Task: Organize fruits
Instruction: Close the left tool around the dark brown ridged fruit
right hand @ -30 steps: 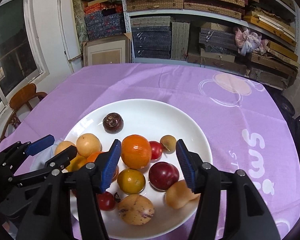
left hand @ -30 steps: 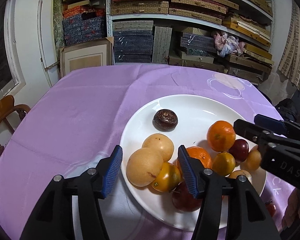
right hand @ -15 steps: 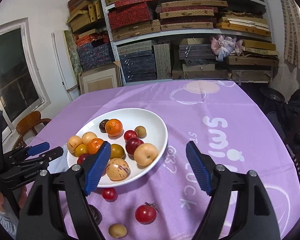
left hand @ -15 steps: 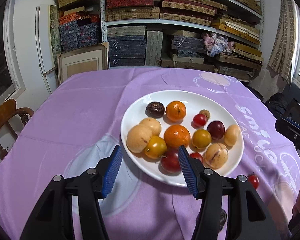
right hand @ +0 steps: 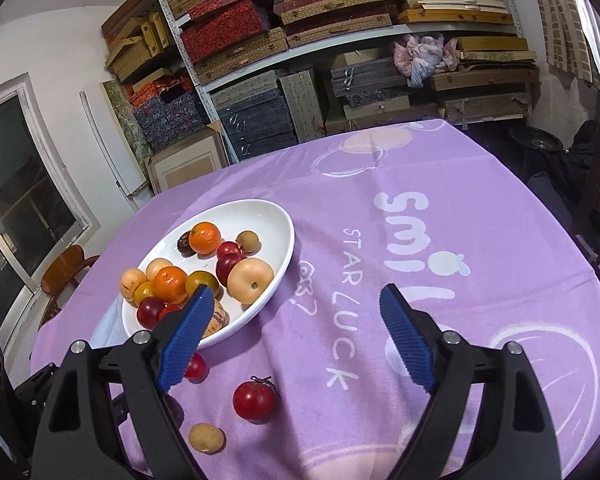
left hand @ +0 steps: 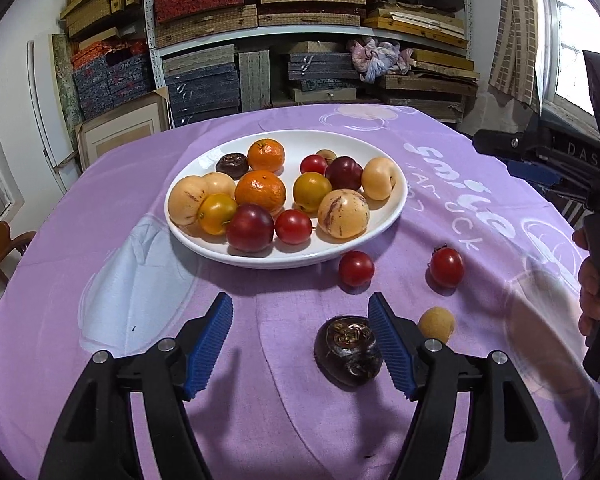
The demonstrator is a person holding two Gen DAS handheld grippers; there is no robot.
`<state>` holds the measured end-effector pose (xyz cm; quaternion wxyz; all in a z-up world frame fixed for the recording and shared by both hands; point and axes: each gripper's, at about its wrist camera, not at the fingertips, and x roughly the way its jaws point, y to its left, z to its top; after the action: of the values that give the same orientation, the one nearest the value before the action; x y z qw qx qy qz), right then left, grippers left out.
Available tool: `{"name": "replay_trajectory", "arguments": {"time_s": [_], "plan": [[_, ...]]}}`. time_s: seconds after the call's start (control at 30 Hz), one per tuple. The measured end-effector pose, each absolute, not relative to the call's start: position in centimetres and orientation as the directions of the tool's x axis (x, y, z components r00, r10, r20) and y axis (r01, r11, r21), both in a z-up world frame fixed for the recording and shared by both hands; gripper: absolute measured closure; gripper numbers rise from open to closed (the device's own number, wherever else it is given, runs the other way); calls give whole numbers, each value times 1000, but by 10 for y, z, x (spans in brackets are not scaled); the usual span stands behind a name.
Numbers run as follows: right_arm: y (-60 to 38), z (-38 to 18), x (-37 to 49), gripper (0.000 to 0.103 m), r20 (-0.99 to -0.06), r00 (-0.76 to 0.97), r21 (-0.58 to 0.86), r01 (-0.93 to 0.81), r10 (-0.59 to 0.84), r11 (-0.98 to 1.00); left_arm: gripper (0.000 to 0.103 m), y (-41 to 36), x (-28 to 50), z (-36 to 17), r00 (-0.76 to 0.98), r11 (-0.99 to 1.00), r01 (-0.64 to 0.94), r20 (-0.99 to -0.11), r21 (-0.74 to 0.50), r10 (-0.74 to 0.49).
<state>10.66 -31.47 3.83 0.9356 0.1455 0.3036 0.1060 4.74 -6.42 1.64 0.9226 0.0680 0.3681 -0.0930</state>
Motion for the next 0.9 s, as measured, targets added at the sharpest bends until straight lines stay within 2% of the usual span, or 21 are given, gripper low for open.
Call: {"name": "replay_trajectory", "arguments": {"time_s": [0.23, 0.33, 0.4, 0.9], "plan": [[-315, 38, 109, 18, -542, 790, 338, -106, 285, 935, 32, -74, 44, 2, 674, 959, 277, -722, 51, -156], [-315, 37, 109, 18, -541, 791, 339, -104, 284, 935, 32, -79, 44, -7, 668, 955, 280, -734, 94, -124], [-315, 37, 109, 18, -540, 792, 342, -103, 285, 934, 28, -77, 47, -11, 655, 957, 275, -746, 87, -121], [-312, 37, 110, 18, -557, 773, 333, -127, 304, 934, 28, -2, 65, -8, 668, 995, 90, -744, 52, -22]]}}
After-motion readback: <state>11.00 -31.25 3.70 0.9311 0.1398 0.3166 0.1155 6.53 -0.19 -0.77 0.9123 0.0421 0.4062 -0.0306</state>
